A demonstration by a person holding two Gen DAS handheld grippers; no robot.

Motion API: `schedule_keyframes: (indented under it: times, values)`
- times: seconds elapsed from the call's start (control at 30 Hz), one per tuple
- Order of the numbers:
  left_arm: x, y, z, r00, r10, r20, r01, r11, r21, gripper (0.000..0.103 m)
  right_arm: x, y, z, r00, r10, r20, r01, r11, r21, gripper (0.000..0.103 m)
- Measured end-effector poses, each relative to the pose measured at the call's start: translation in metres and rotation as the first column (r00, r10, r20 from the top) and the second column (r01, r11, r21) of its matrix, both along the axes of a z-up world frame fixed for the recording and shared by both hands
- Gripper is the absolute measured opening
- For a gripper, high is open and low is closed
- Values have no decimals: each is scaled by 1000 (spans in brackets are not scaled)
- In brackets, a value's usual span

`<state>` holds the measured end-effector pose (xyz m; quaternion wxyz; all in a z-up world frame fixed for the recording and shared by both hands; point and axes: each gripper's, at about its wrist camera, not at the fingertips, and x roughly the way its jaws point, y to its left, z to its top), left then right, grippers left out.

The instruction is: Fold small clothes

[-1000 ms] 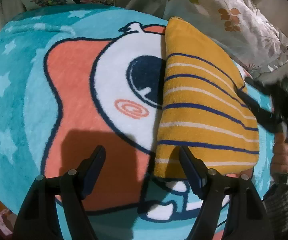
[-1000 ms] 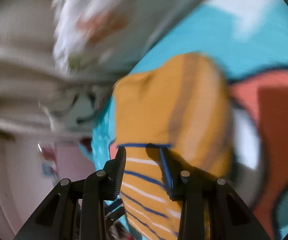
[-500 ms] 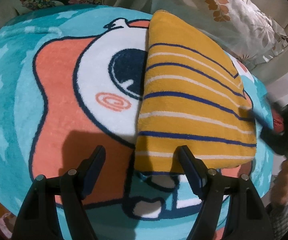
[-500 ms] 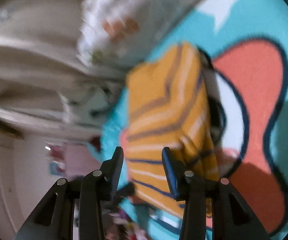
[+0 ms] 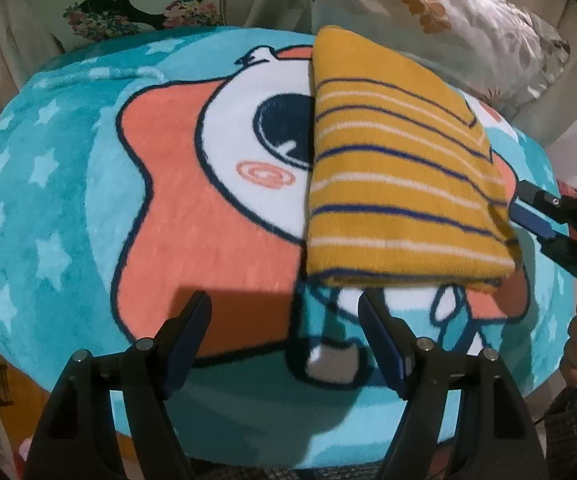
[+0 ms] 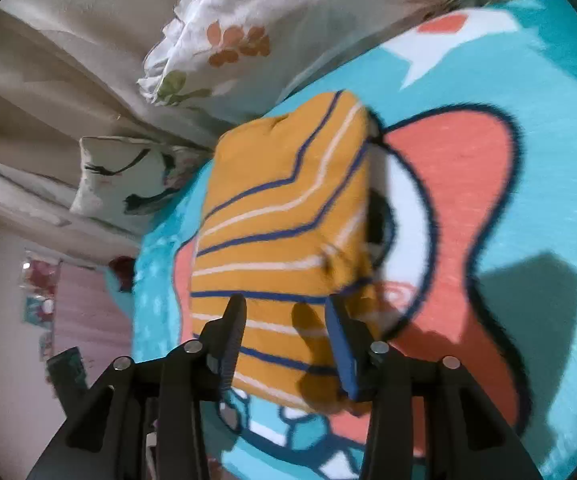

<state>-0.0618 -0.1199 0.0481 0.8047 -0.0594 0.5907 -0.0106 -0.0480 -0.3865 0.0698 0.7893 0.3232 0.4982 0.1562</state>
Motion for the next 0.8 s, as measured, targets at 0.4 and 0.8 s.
schedule_keyframes:
  times: [0.4, 0.8]
  values:
    - [0, 5, -4, 994, -110, 5, 109, 983, -145, 75, -71, -21, 12, 978, -205, -33, 202, 976, -79, 57]
    - [109, 12, -15, 993, -113, 38, 119, 919, -376, 79, 13, -24, 2, 958, -282, -42, 281, 959, -27, 67]
